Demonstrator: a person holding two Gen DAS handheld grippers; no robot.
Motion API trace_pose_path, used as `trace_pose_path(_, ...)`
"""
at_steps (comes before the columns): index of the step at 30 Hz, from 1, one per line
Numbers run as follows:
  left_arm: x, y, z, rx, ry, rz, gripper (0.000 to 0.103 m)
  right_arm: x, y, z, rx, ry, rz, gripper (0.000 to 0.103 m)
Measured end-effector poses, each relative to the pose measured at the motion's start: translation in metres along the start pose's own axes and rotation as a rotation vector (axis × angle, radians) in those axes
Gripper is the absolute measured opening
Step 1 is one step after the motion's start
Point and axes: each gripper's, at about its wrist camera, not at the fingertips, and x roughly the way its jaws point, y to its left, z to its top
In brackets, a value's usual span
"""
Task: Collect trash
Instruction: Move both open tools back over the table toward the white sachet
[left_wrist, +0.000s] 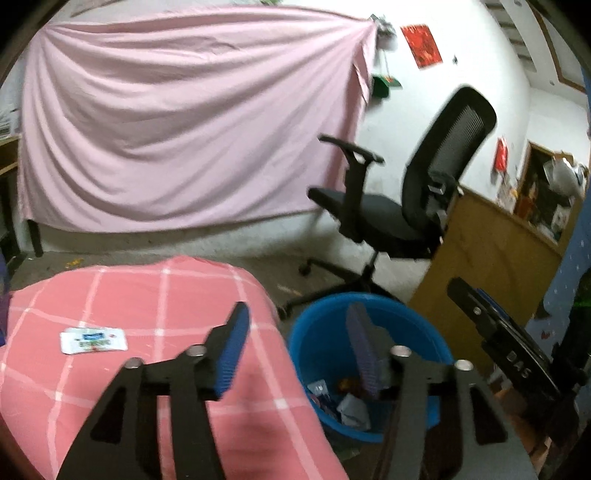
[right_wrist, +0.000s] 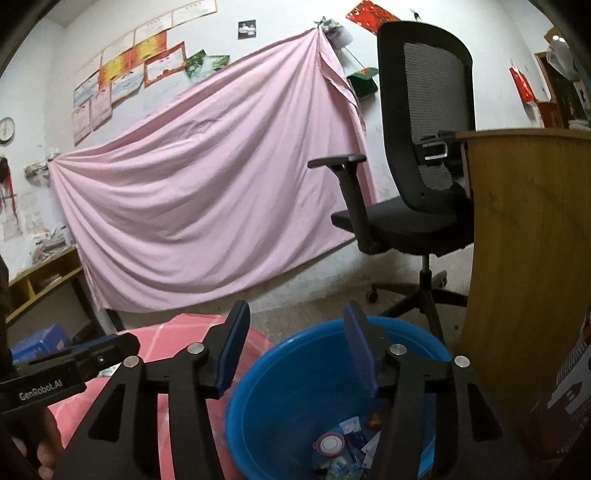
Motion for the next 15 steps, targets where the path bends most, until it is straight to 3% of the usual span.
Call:
trace_pose_path(2,-0.008,0.010,0.003,-0.017,-0.041,0.026,0.065,-0.002,0.004,0.003,0.005,-0.025,0.004,0.071)
trace_pose_path(4,-0.017,0.021,0.005,-0.031,-0.083,0.053,0.087,-0.005,0.011,0.007,0.007,-0.057,0.016,0.076)
trace_pose_path(6,-0.029,0.034,0.006,-0.048,-0.138,0.092,0.098,-0.006,0.017,0.009,0.002,-0.078,0.027,0.082)
trace_pose_path(10,-0.054,0.061,0.006,-0.070,-0.237,0.164,0.101,-0.008,0.036,0.011,-0.018,-0.120,0.064,0.092)
trace_pose_path(12,-0.062,0.072,0.006,-0.066,-0.264,0.194,0.101,-0.010,0.048,0.012,-0.033,-0.151,0.096,0.103)
trace_pose_path(15,-0.076,0.089,0.002,-0.058,-0.294,0.224,0.101,-0.013,0.066,0.012,-0.056,-0.186,0.134,0.103)
